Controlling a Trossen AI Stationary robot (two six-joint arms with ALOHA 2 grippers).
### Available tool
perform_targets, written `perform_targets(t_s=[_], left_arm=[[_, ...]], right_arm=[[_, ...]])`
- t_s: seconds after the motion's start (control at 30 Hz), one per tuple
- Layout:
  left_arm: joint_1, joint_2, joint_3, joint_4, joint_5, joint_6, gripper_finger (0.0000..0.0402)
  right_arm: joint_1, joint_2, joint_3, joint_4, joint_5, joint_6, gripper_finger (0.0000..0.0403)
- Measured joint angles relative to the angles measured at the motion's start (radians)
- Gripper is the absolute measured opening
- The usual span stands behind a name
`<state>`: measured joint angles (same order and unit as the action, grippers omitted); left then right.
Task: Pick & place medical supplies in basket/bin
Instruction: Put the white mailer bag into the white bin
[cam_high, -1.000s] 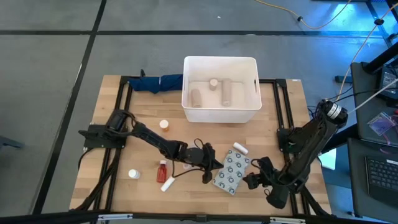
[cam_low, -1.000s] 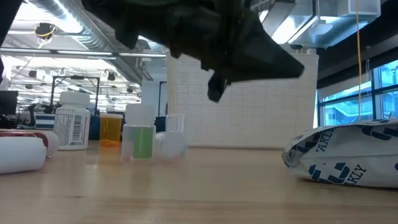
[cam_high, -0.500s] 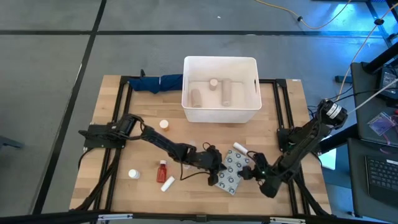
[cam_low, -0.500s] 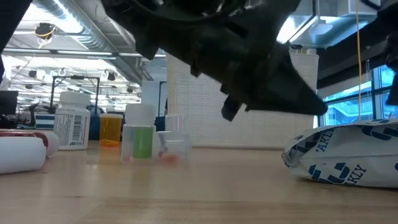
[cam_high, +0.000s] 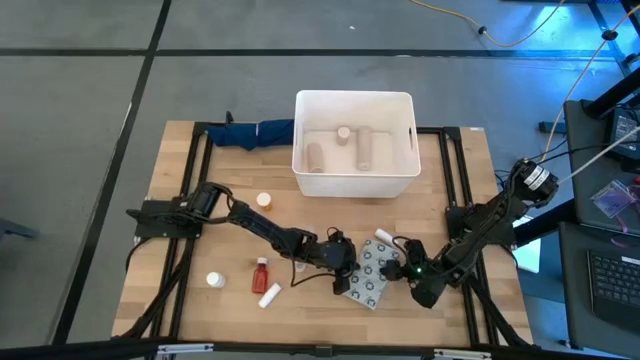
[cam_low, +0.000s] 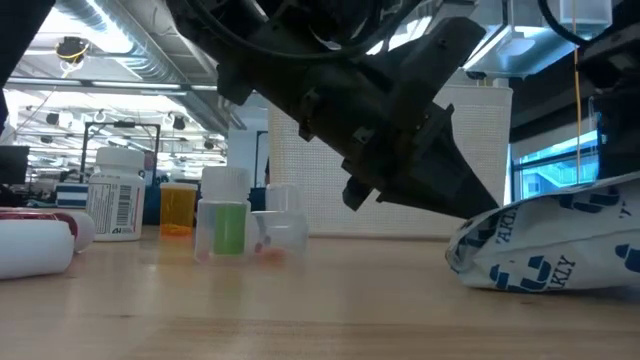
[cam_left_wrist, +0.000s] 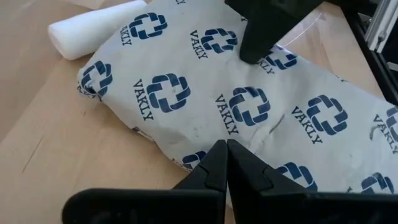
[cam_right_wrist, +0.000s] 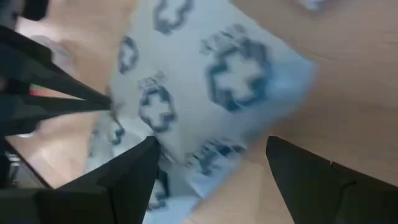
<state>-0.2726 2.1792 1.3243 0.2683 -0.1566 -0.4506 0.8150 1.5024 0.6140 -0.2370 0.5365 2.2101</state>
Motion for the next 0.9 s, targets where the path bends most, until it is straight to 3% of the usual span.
perform_targets(t_s=[0.53,0.9], left_arm=[[-0.004,0.004,-0.001,-0.009,0.049,-0.044,0.0002],[-0.002,0.007,-0.001,-0.001,0.072,0.002,0.0005]], right_arm=[[-0.118,0.107,-0.004,0.314,-0.012,-0.306,0.029],[-0.097,0.105,-0.002,0.326,-0.001,-0.337,0.0165]])
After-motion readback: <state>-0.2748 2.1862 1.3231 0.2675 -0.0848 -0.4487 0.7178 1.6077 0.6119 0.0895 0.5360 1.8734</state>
